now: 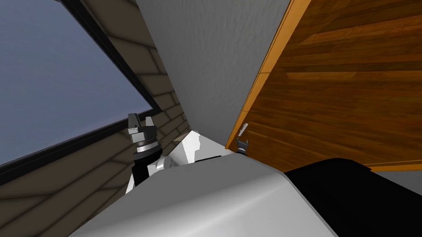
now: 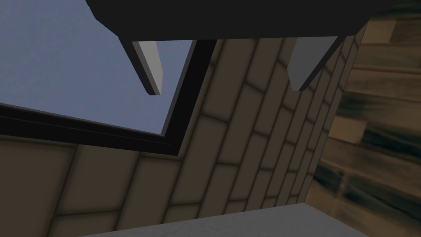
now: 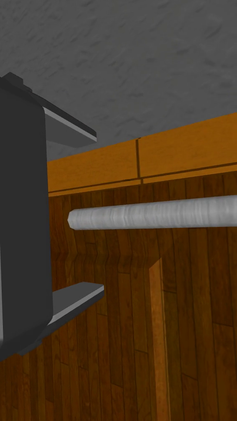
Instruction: Pull the door open
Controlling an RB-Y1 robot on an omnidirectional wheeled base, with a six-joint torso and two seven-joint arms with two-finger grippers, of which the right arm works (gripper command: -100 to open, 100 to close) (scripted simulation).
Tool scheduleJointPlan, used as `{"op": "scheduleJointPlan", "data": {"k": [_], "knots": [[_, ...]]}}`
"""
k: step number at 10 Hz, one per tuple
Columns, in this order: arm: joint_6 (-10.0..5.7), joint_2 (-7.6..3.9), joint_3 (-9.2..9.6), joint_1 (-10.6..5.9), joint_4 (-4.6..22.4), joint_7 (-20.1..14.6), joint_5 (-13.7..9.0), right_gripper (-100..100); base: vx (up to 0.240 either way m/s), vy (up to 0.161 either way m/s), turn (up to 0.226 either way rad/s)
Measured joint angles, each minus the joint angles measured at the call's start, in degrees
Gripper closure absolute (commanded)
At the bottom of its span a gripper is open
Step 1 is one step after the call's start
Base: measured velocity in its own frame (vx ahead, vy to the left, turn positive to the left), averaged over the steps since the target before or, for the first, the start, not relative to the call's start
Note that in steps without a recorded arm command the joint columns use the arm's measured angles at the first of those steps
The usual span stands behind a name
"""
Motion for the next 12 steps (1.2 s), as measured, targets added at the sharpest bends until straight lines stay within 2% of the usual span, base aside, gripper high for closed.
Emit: {"op": "scheduleJointPlan", "data": {"k": [3,5,8,12], "knots": [[0.08,-2.25,0.04,0.07,2.24,-3.90,0.42,-100,0.130,0.007,-0.023],[0.55,-3.85,-0.15,0.70,2.31,-5.73,0.44,-100,0.108,0.005,-0.014],[0.58,-6.09,-0.11,0.08,5.55,-10.04,0.86,-100,0.095,-0.006,-0.017],[0.94,-8.60,-0.23,0.45,7.11,-13.79,1.13,-100,0.099,-0.004,-0.012]]}}
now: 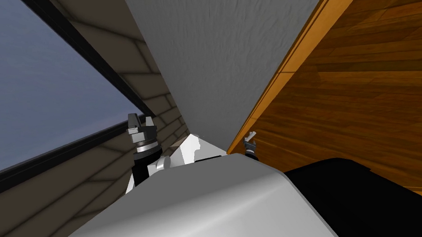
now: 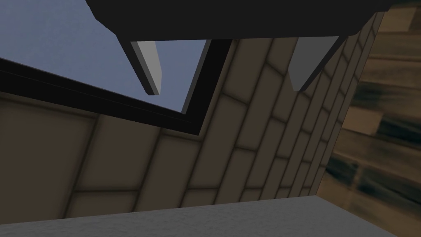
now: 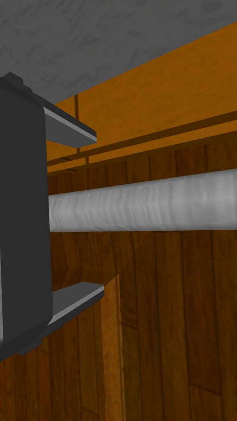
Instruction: Pull the door open
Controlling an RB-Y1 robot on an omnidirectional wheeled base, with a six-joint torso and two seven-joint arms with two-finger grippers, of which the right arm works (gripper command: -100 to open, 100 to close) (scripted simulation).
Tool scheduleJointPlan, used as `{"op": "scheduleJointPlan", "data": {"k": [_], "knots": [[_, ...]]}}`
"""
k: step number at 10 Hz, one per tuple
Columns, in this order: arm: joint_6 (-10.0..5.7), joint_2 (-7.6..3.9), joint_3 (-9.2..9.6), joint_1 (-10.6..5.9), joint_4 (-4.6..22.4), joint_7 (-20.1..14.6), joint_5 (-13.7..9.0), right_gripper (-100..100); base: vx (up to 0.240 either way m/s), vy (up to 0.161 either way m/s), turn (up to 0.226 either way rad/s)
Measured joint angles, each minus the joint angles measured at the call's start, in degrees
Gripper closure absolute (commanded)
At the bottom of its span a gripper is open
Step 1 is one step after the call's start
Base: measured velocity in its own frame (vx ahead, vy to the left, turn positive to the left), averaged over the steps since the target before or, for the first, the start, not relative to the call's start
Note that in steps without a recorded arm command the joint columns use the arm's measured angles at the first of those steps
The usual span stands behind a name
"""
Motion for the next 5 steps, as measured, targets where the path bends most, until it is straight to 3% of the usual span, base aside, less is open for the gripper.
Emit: {"op": "scheduleJointPlan", "data": {"k": [2,3,5], "knots": [[-0.03,-0.67,0.23,-0.02,1.18,-1.62,0.29,-100,0.056,0.000,-0.020],[-0.10,-0.67,0.28,0.07,1.36,-1.88,0.31,100,-0.012,0.009,0.021],[-0.08,-0.68,0.21,0.04,1.21,-1.67,0.27,100,-0.011,-0.005,-0.002]]}}
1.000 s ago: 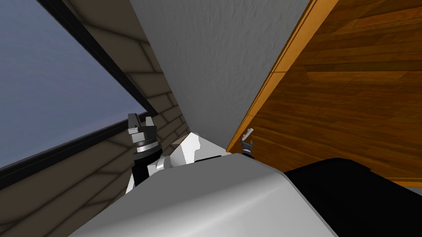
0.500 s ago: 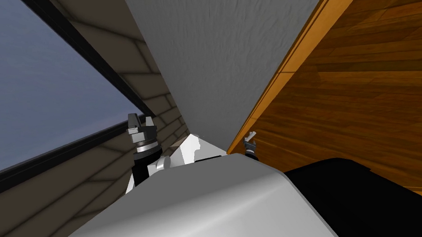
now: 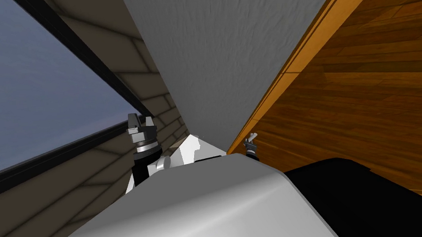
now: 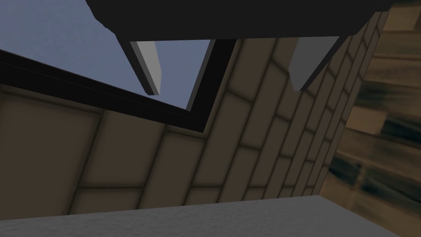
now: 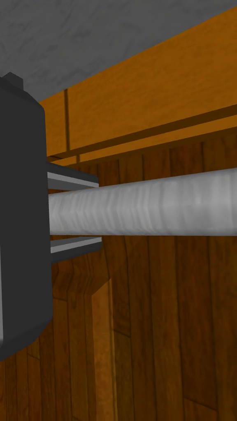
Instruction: Pull the door open
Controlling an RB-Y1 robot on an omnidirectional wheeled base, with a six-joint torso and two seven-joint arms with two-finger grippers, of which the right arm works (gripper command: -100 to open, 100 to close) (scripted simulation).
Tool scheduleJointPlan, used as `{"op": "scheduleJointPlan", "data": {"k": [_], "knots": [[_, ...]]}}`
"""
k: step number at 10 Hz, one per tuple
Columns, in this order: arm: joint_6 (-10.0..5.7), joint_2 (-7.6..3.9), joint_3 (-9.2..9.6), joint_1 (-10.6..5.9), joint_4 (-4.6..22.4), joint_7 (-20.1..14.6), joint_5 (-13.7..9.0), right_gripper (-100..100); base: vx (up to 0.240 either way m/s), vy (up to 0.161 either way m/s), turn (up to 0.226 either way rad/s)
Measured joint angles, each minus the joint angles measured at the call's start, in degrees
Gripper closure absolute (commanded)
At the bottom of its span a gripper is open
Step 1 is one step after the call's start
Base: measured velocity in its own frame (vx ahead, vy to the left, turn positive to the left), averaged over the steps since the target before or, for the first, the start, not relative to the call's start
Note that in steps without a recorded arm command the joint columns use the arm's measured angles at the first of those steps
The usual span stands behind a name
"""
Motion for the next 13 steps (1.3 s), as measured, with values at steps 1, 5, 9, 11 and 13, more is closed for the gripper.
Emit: {"op": "scheduleJointPlan", "data": {"k": [1,5,9,11,13], "knots": [[-0.01,0.04,0.04,-0.04,-0.06,0.03,0.03,100,0.000,0.000,0.000],[-0.27,-0.38,0.47,-0.13,-0.19,-0.29,0.45,100,-0.091,0.011,0.029],[-0.53,-1.22,3.32,0.47,-1.71,-1.26,2.33,100,-0.202,0.011,0.055],[-0.63,-1.91,4.66,0.75,-2.42,-1.99,3.25,100,-0.224,0.025,0.054],[-0.41,-2.32,5.41,1.44,-3.65,-1.94,3.68,100,-0.119,-0.004,0.033]]}}
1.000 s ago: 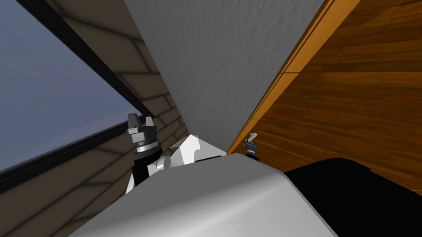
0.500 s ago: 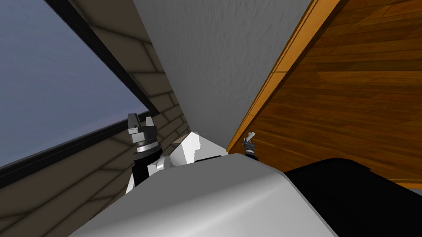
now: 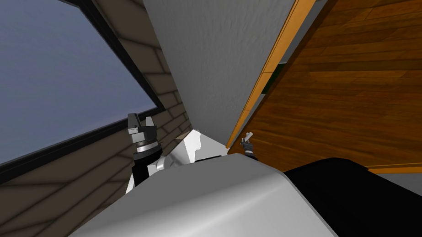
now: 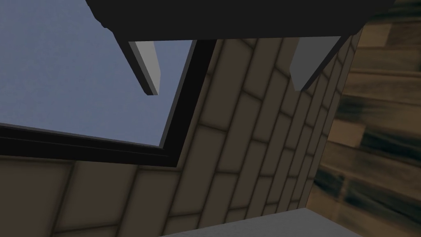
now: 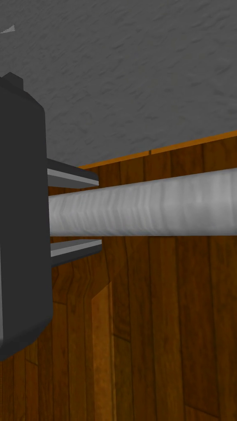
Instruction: Pull the door open
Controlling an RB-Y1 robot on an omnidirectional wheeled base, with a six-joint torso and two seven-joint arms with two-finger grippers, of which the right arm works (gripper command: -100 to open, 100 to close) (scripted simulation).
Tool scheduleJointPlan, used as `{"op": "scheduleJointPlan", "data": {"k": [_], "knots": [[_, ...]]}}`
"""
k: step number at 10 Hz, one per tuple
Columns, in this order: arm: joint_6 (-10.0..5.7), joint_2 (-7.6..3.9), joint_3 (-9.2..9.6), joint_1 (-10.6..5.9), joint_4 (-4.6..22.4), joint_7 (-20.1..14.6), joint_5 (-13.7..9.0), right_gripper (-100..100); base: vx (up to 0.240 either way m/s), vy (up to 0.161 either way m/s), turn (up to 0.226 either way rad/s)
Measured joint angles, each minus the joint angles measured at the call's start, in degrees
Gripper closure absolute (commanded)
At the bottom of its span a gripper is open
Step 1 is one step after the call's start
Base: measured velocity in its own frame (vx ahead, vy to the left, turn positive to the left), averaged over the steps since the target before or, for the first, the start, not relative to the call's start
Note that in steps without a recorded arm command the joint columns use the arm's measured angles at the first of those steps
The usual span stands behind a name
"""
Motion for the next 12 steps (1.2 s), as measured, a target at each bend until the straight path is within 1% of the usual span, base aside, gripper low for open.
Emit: {"op": "scheduleJointPlan", "data": {"k": [1,3,4,5,6,7,8,10,12], "knots": [[-0.01,-0.24,0.56,0.25,-0.46,-0.07,0.36,100,-0.201,0.010,0.065],[-0.77,-0.67,1.72,0.21,-0.62,-0.73,1.34,100,-0.218,-0.005,0.050],[-1.18,-0.84,2.58,0.29,-0.64,-1.18,1.96,100,-0.247,-0.027,0.076],[-1.39,-1.17,3.53,0.74,-1.37,-1.33,2.59,100,-0.240,-0.003,0.057],[-1.61,-1.44,4.42,0.83,-1.63,-1.55,3.21,100,-0.275,0.026,0.055],[-1.83,-1.89,5.11,1.15,-2.19,-1.78,3.72,100,-0.131,0.017,0.014],[-1.73,-1.81,5.37,1.30,-2.21,-1.82,3.82,100,-0.178,-0.022,0.082],[-2.37,-2.51,6.61,1.71,-2.78,-2.33,4.62,100,-0.260,-0.040,0.104],[-3.42,-3.21,8.36,1.79,-2.69,-3.32,5.81,100,-0.231,-0.017,0.081]]}}
